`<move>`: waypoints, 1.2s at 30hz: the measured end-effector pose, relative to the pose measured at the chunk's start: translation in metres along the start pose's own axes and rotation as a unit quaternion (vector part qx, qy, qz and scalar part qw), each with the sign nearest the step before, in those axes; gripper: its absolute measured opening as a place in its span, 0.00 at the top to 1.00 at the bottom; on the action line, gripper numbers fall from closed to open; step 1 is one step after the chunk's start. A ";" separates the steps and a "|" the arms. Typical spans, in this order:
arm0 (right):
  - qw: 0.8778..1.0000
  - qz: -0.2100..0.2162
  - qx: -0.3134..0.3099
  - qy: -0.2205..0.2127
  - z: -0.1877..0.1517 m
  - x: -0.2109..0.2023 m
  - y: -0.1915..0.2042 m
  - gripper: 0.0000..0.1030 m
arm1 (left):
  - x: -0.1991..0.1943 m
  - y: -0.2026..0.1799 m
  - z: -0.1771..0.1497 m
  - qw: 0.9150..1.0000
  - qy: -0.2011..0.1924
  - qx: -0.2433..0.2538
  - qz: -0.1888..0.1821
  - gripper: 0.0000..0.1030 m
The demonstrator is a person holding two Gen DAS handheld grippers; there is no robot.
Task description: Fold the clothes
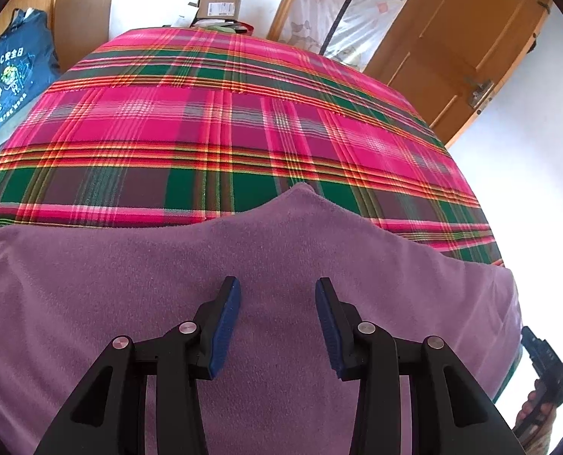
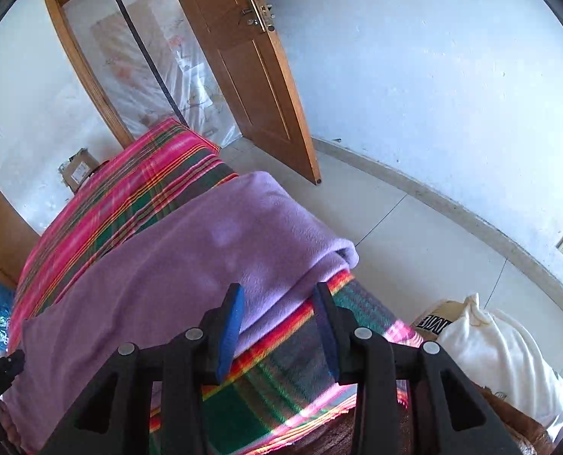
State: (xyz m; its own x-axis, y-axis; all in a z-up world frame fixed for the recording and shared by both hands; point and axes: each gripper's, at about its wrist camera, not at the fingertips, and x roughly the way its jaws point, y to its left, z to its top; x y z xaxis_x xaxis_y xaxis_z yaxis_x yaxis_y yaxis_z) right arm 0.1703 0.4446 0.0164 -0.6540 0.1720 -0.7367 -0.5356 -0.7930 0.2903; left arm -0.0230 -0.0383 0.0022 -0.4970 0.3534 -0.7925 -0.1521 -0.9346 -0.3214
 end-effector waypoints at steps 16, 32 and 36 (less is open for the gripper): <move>1.000 -0.025 0.007 -0.006 0.014 0.009 -0.005 0.63 | 0.002 -0.001 -0.001 1.000 -0.006 0.003 -0.001 0.59; 0.998 -0.056 -0.035 -0.002 0.017 0.026 0.018 0.63 | 0.003 -0.004 -0.004 1.000 -0.018 0.011 0.004 0.52; 0.996 -0.071 -0.051 -0.010 0.013 0.026 0.023 0.63 | 0.003 -0.006 -0.004 1.000 -0.018 0.013 0.006 0.51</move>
State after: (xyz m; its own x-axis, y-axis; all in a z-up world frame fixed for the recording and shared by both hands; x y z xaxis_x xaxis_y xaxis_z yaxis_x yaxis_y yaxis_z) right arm 0.1339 0.4380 0.0121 -0.5861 0.2980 -0.7534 -0.5669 -0.8152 0.1186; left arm -0.0202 -0.0317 -0.0003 -0.5289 0.3415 -0.7769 -0.1678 -0.9395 -0.2987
